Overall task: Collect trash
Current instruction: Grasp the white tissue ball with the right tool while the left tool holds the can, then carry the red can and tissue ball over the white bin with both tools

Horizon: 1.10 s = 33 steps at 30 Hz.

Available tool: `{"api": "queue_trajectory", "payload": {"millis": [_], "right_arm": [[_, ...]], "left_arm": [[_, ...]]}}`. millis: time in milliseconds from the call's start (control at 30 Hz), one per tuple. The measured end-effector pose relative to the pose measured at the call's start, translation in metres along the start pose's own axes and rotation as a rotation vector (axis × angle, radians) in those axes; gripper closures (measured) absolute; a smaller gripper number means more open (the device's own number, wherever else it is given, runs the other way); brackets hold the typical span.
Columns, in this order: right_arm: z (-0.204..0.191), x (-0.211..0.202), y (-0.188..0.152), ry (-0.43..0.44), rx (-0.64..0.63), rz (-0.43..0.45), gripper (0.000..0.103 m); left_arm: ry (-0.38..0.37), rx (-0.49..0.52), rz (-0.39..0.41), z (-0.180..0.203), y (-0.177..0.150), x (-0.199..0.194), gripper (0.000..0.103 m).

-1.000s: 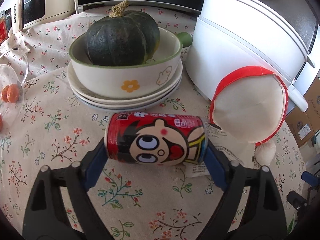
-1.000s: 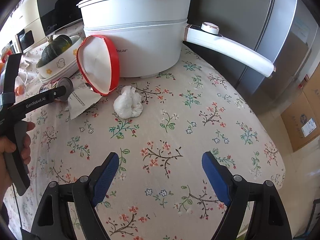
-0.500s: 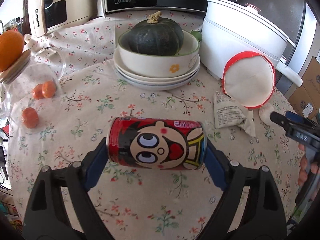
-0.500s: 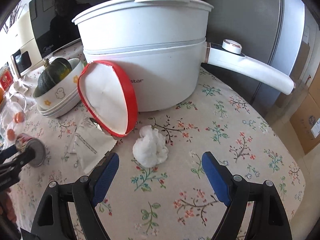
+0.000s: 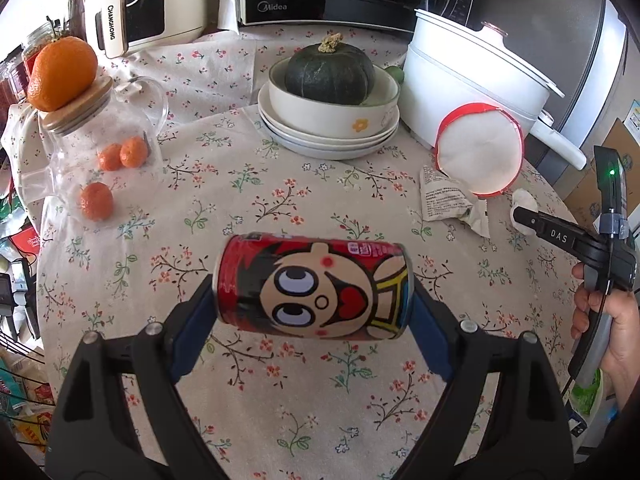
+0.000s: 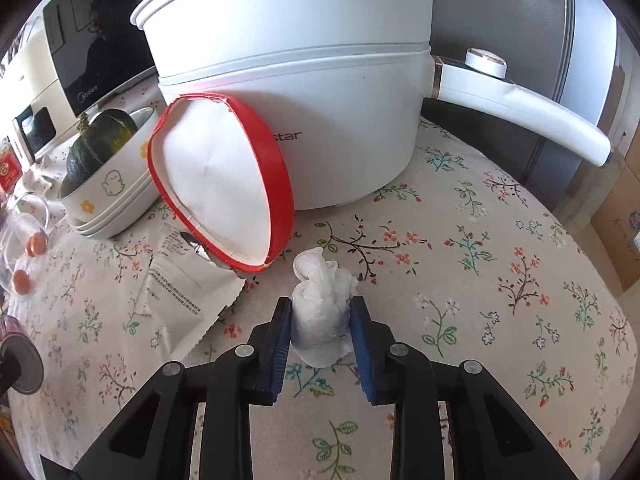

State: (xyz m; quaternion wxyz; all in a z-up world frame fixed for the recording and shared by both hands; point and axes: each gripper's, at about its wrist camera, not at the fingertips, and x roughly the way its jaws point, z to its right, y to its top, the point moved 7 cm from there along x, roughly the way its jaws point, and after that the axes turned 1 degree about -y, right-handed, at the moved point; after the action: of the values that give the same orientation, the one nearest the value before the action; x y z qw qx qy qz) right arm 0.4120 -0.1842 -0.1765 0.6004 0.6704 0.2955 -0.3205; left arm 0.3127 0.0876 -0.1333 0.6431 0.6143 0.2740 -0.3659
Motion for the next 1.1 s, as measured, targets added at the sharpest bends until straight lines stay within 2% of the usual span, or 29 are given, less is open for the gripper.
{"api": "queue_trajectory", "payload": {"millis": [267, 433, 667, 867, 1000, 1100], "right_arm": [[0.02, -0.074, -0.02, -0.025, -0.049, -0.003, 0.074], [0.042, -0.124, -0.045, -0.057, -0.086, -0.031, 0.074], [0.068, -0.181, -0.083, -0.071, -0.065, -0.062, 0.074], [0.087, -0.206, -0.115, -0.055, -0.028, -0.069, 0.073], [0.108, -0.207, -0.14, -0.045, 0.051, -0.133, 0.073], [0.118, -0.211, -0.146, -0.026, 0.083, -0.14, 0.073]], "left_arm": [[-0.038, 0.032, 0.017, 0.032, -0.014, -0.042, 0.015], [-0.072, 0.054, 0.02, 0.057, -0.031, -0.068, 0.015], [-0.142, 0.066, 0.002, 0.092, -0.06, -0.095, 0.015], [-0.19, 0.103, -0.007, 0.119, -0.086, -0.109, 0.015], [-0.227, 0.137, -0.017, 0.139, -0.097, -0.11, 0.015], [-0.258, 0.171, -0.021, 0.154, -0.102, -0.11, 0.015]]}}
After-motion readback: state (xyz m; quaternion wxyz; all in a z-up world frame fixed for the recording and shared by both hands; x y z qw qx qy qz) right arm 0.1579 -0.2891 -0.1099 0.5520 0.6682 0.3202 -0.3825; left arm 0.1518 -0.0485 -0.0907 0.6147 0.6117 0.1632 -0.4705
